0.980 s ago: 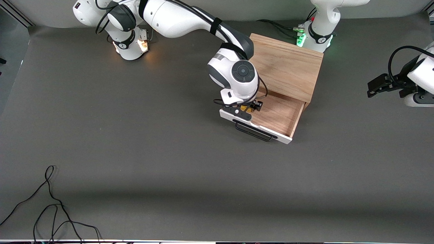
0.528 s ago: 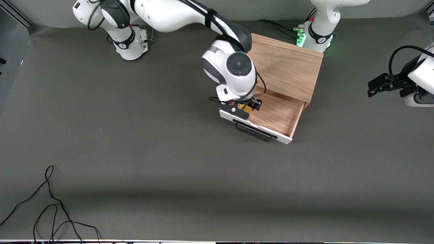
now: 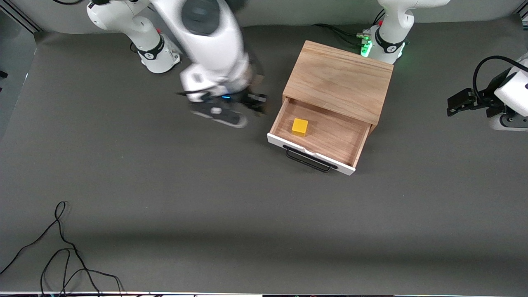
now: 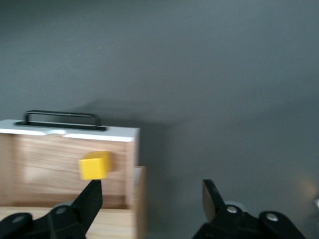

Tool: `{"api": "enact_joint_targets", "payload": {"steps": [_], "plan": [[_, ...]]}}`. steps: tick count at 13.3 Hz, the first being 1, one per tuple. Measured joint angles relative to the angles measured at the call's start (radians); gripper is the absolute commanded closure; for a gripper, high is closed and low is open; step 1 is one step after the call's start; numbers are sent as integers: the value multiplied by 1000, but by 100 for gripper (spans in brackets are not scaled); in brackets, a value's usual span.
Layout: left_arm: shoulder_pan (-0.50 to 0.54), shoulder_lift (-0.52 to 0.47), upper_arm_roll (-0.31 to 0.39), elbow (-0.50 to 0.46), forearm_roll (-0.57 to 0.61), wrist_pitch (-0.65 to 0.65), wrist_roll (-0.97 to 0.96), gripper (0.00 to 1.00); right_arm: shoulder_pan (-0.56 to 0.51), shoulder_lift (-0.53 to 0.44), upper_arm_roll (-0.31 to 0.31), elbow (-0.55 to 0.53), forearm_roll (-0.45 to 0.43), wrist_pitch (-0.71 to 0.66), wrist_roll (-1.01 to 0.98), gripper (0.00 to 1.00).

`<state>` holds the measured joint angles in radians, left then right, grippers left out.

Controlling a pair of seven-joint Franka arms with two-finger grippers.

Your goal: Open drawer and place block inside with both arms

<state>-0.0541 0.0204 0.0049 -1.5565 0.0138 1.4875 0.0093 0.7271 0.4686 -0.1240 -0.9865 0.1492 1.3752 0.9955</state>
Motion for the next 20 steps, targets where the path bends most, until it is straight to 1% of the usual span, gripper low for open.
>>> {"api": "enact_joint_targets", "payload": {"steps": [1, 2, 5, 8, 9, 11, 12, 14, 16, 20], "plan": [[-1, 1, 0, 0, 3, 0, 0, 0, -19, -42, -38, -18, 0, -50, -96, 3], [-1, 2, 0, 0, 5, 0, 1, 0, -28, -84, -92, -48, 0, -85, -202, 3], [-2, 5, 1, 0, 6, 1, 3, 0, -32, -184, -287, -137, -2, -153, -536, 3], [-2, 6, 2, 0, 6, 1, 10, 0, -36, -221, -505, -178, -2, -184, -878, 3], [-2, 6, 2, 0, 7, 1, 12, 0, -38, -222, -563, -192, -2, -182, -954, 3], [-2, 7, 3, 0, 7, 2, 14, 0, -39, -222, -645, -244, -2, -137, -1051, 3], [-2, 7, 3, 0, 7, 2, 14, 0, -39, -222, -669, -282, -2, -88, -1097, 3], [-3, 7, 3, 0, 7, 2, 14, 0, -39, -219, -689, -354, -2, 3, -1158, 3], [-3, 7, 3, 0, 7, 2, 14, 0, -36, -217, -690, -378, -2, 23, -1168, 3], [-3, 8, 3, 0, 7, 2, 15, 0, -25, -217, -689, -377, -1, 23, -1168, 3]]}}
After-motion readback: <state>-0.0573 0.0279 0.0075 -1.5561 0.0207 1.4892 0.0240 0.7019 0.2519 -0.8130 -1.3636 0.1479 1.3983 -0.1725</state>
